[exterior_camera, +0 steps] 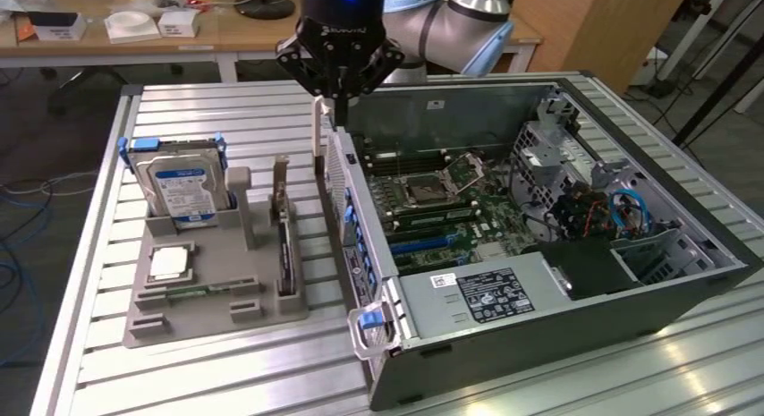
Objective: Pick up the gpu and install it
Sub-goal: 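Reach for the gpu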
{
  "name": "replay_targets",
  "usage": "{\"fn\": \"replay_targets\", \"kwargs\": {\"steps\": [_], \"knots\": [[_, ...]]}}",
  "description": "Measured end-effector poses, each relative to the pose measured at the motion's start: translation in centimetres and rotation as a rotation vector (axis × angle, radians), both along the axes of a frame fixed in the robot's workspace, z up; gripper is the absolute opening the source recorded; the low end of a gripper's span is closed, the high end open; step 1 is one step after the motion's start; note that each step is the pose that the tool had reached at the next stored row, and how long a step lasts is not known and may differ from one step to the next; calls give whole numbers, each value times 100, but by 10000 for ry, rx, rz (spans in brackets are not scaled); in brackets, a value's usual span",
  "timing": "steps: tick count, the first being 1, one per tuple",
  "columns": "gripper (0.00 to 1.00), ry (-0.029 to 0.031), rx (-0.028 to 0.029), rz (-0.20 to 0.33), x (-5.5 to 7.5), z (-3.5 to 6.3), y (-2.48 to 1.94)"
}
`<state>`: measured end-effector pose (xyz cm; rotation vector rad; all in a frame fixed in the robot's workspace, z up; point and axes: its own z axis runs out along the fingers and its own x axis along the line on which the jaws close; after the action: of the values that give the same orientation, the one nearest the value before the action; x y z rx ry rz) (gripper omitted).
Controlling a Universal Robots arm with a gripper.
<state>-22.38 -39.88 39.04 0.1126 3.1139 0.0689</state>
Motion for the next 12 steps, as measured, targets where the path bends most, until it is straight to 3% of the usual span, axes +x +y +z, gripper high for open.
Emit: {"fn": "replay_targets", "kwargs": {"steps": [12], "knots": [[11,0,0,39,-235,-4,0]]}}
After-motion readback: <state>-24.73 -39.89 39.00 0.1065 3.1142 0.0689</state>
